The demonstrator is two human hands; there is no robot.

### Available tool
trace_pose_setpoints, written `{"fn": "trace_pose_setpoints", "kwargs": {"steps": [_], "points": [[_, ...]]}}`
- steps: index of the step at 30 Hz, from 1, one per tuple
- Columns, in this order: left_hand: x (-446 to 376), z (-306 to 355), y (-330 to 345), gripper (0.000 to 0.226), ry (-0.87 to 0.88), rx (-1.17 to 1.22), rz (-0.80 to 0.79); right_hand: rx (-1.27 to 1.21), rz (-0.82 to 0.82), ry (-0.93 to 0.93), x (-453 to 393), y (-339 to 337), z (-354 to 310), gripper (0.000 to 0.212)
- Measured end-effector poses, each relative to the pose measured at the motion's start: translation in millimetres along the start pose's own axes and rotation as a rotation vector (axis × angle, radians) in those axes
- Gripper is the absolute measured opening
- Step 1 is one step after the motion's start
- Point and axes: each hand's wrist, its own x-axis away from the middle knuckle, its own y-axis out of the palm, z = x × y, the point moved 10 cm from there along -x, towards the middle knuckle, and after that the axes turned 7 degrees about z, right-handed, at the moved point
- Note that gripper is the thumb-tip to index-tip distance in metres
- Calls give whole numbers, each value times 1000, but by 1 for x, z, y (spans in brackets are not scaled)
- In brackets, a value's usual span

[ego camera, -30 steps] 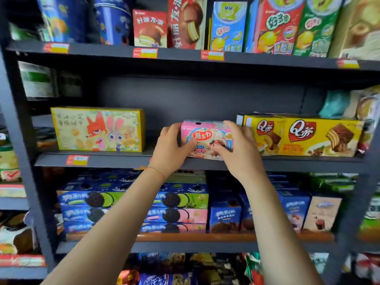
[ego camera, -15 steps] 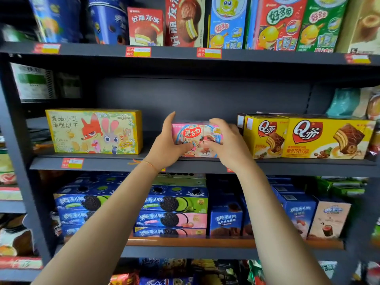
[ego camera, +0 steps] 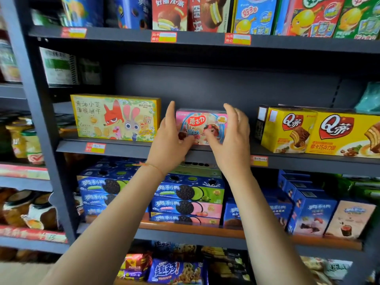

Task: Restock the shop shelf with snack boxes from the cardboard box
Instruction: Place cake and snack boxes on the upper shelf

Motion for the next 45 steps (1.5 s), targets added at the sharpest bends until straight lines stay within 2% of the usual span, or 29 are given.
{"fn": "trace_pose_setpoints", "kwargs": {"steps": [2,3,4,6,9,14,17,21,23,25,28,30,32,36,40,43,45], "points": [[30,7,-34,61,115,-8,178,-127,127,-90,21,-13,-28,45],[48,1,-52,43,135,10,260,-210,132,-129,34,-10,-42,31],[65,-12,-69,28,119,30,315,-290,82,-155,49,0,-57,18],[98,-66,-93,14,-21,39,338,-401,-156,-120,86,43,-82,2],[155,-175,-132,18,-306,-5,321,-466,-575,90,172,141,-108,8],[301,-352,-227,25,-752,-200,284,-446,-1129,311,365,286,-166,13],[404,-438,-284,28,-980,-339,229,-396,-1356,374,493,349,-203,15],[524,-523,-348,23,-1142,-508,45,-304,-1621,442,654,408,-255,14],[564,-550,-383,25,-1117,-606,30,-284,-1696,481,711,425,-282,10],[594,-572,-418,34,-1058,-768,54,-222,-1811,497,770,442,-298,10],[631,-609,-455,53,-1074,-898,35,-107,-1945,550,852,466,-304,14],[651,-630,-464,64,-1092,-897,8,-41,-2004,546,890,477,-303,4],[667,-645,-466,71,-1104,-858,-12,36,-2047,593,919,485,-299,16],[680,-651,-463,68,-1040,-810,51,99,-2106,739,964,486,-297,31],[680,-655,-463,67,-1012,-778,121,184,-2277,713,1005,464,-296,60],[683,-657,-462,67,-1012,-753,149,198,-2259,699,1020,451,-291,54],[686,-657,-463,66,-1012,-751,151,206,-2223,607,1020,448,-288,47]]}}
